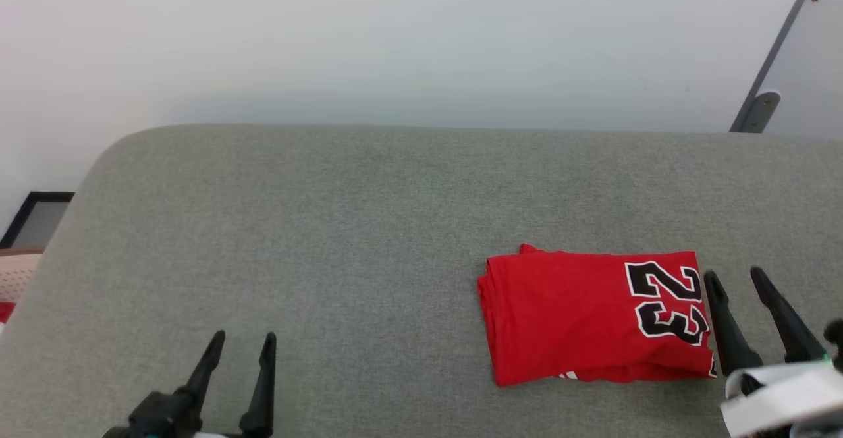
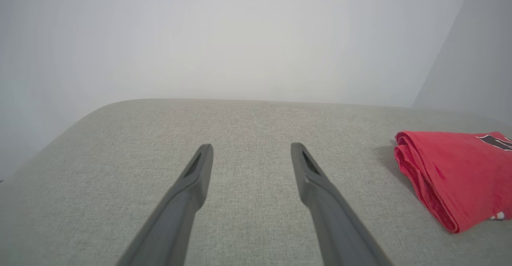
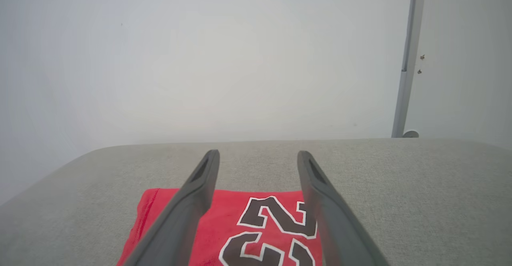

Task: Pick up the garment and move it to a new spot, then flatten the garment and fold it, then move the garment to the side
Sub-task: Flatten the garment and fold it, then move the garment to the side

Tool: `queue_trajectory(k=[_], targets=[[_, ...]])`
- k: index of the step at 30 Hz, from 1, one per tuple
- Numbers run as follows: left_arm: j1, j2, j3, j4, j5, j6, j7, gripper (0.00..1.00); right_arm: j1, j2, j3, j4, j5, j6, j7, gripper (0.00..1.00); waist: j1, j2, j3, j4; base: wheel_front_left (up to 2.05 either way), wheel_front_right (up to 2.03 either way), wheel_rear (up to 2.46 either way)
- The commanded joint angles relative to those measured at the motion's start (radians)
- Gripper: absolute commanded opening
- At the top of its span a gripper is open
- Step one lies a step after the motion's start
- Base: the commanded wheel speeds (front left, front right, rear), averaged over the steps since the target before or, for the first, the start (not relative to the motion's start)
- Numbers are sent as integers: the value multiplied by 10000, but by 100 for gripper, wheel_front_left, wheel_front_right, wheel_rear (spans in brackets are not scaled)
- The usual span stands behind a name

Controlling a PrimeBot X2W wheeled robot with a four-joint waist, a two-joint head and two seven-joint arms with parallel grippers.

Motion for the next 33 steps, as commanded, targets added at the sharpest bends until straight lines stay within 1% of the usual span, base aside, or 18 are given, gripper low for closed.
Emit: queue_trajectory(k=[1, 9, 17, 26, 33], targets=[[278, -5, 71, -180, 72, -20, -8, 100, 516, 89, -309, -336, -129, -13, -3, 100, 0, 0, -48, 86, 0, 0, 0], [1065, -182, 367, -1003, 175, -20, -8, 100, 2169, 322, -1497, -1513, -284, -13, -4, 100, 0, 0, -88, 140, 0, 0, 0], [1731, -386, 530, -1676, 181, -22, -8, 100, 3000, 492, -2134, -2111, -137, -13, 46, 100, 0, 0, -69, 69, 0, 0, 0], [1670, -446, 405, -1766, 256, -22, -8, 100, 2919, 596, -2074, -2328, -261, -14, 214, 100, 0, 0, -32, 103, 0, 0, 0], [1690, -455, 367, -1814, 256, -20, -8, 100, 2873, 605, -2008, -2252, -220, -14, 241, 100, 0, 0, -9, 161, 0, 0, 0]])
